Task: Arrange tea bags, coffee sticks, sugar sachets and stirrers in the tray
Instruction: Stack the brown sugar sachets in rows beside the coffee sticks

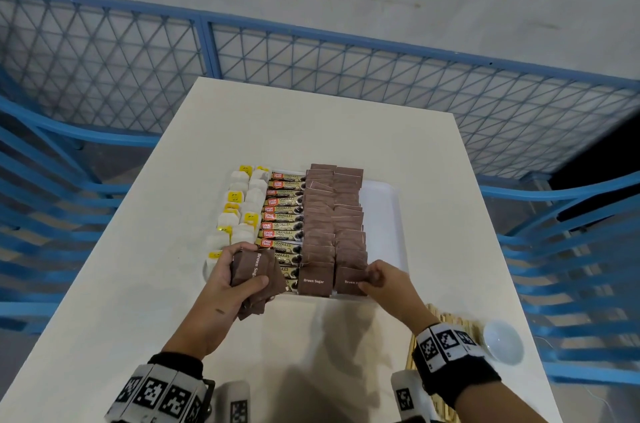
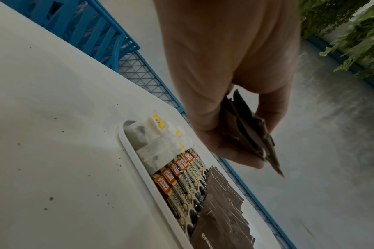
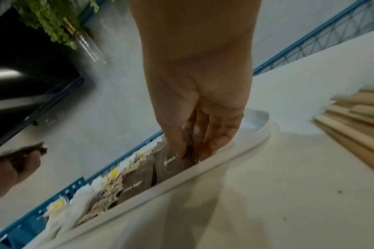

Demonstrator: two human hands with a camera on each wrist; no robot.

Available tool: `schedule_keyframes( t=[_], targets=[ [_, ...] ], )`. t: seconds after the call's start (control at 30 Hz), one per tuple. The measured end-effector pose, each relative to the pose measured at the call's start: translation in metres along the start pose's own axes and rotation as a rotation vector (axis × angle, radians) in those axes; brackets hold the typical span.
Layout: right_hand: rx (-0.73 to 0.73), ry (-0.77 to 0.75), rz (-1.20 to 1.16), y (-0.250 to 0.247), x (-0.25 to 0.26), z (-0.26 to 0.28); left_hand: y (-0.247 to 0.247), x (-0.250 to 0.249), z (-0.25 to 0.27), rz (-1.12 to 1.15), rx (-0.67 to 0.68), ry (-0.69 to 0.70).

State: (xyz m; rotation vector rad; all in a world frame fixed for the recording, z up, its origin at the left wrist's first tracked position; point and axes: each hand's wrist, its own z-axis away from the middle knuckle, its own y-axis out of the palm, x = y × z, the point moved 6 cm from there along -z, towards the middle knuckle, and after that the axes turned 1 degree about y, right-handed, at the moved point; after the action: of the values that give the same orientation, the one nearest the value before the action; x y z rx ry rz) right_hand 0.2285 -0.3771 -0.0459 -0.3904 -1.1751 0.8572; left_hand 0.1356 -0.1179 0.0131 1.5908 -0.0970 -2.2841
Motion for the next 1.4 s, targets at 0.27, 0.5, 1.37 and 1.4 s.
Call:
schedule_keyframes(
  t=[0.27, 0.5, 1.37, 1.4],
  targets=[
    [-0.05, -0.003, 0.082, 0.003, 0.005, -0.002, 0.002, 0.003, -0.002, -0.044, 0.015, -0.002],
    [-0.044, -0.134, 0.023, 0.009, 0.042, 0.015, 0.017, 0.0, 0.0, -0.094, 0.042, -0.019],
    [0.092, -0.07, -0.368, -0.013, 0.057, 0.018, 0.018, 0.009, 0.008, -0.165, 0.146, -0.082],
    [0.068, -0.087, -0.262, -0.016, 0.05, 0.015, 0.015, 0.008, 0.007, -0.161, 0.127, -0.072]
  ],
)
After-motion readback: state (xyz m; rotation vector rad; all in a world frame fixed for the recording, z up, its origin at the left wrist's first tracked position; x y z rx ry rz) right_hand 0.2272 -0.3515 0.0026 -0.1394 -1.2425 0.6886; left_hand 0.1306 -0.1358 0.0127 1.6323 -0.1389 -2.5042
